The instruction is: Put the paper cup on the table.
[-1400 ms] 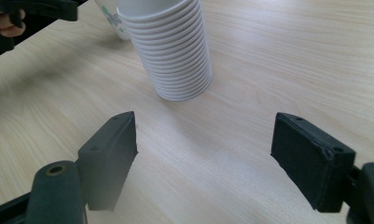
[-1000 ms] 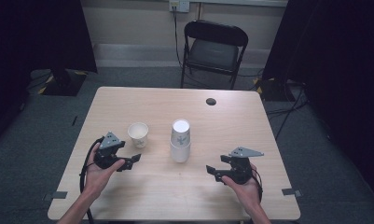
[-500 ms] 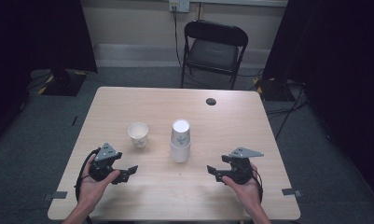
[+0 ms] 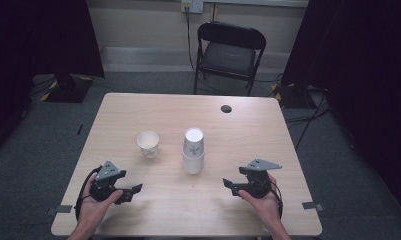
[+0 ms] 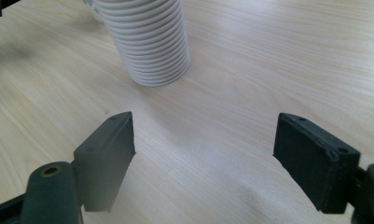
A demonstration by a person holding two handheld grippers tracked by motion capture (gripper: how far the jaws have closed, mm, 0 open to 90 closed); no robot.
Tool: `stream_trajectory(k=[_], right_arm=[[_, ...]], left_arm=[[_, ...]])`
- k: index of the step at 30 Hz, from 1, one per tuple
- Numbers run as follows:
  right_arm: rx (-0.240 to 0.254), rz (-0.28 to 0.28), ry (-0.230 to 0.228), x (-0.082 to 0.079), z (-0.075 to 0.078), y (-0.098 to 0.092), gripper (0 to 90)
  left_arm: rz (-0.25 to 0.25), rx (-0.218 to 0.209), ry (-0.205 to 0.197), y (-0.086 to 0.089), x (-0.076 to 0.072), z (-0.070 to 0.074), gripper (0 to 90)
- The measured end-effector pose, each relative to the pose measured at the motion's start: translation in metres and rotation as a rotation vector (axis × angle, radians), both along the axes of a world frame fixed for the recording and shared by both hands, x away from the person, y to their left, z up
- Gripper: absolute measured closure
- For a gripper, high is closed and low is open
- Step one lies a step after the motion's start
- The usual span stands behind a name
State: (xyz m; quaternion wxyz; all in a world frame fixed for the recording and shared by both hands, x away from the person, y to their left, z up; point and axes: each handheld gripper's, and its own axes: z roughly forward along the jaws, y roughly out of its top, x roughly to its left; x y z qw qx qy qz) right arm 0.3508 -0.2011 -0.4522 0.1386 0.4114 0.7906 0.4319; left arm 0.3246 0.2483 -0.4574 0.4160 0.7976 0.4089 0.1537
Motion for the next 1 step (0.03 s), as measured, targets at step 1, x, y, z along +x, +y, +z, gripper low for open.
stream_trajectory(k=[1], right_arm=[[-0.002, -0.004, 0.0, 0.0005, -0.0005, -0.0006, 20.2]], left_arm=[[0.0, 0.0, 0.0, 0.0, 0.0, 0.0, 18.8]])
